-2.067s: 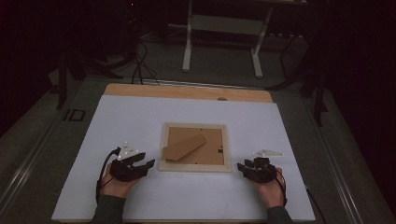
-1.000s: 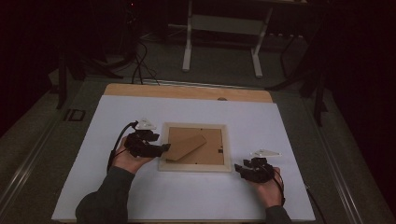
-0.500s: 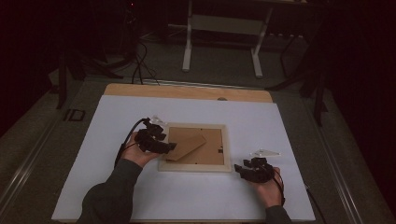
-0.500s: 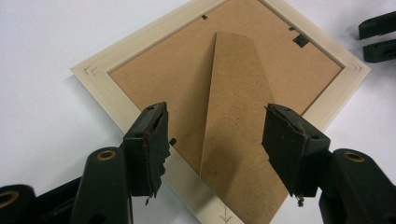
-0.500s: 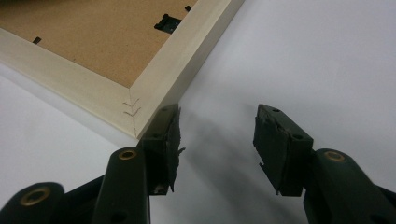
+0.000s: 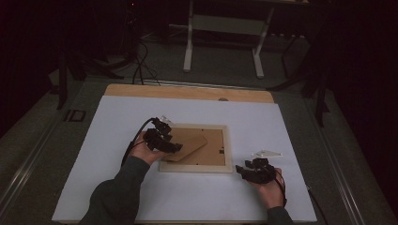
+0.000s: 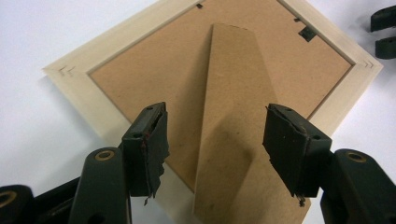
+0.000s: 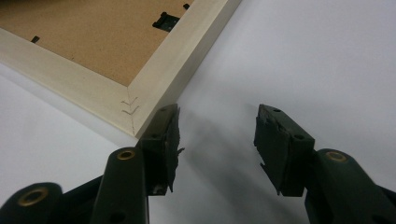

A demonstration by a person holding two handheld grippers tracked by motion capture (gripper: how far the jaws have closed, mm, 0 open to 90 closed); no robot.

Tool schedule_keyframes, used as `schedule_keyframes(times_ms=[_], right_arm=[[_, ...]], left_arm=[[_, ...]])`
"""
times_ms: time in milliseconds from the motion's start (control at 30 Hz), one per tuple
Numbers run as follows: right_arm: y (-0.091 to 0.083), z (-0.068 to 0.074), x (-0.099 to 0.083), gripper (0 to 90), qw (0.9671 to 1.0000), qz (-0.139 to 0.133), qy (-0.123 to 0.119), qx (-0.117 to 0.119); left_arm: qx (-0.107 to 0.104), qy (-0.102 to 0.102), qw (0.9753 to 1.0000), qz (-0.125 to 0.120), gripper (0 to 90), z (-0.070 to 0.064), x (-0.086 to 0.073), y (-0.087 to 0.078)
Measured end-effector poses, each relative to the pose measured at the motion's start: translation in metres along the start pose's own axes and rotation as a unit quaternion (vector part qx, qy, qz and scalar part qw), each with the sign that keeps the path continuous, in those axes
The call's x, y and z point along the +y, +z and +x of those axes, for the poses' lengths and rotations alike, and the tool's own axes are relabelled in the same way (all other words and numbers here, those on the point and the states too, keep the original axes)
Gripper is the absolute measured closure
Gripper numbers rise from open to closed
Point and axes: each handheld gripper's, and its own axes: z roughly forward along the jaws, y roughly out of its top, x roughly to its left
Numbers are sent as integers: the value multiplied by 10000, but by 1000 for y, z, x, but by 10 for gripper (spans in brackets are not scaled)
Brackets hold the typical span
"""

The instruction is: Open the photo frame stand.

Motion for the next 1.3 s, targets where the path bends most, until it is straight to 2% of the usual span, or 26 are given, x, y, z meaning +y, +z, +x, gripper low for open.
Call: schedule_keyframes(times_ms=[167, 300, 467, 633, 700, 967, 1067, 1300], right_arm=[[-1, -1, 0, 493, 10000, -11, 15, -4], [-1, -3, 0, 492, 10000, -15, 26, -14], [-1, -3, 0, 491, 10000, -9, 27, -18], [-2, -4, 0, 490, 10000, -29, 54, -12], [-2, -5, -1, 490, 10000, -28, 67, -27], [-2, -4, -1, 487, 10000, -11, 59, -29], [-2, -4, -1, 487, 10000, -12, 63, -29], [-1, -4, -1, 486, 10000, -3, 60, -26]], left_arm=[[-158, -142, 9998, 8, 378, 1, 2, 5], [-212, -117, 9996, 121, 349, 1, 3, 11], [-294, 10, 9991, 307, 333, 0, 3, 20], [-340, 31, 9988, 356, 315, 0, 3, 25], [-482, 20, 9983, 336, 305, 0, 4, 26], [-583, 43, 9973, 452, 269, -2, 4, 33], [-510, 136, 9972, 533, 265, -5, 4, 36], [-465, 216, 9968, 610, 291, -9, 4, 42]])
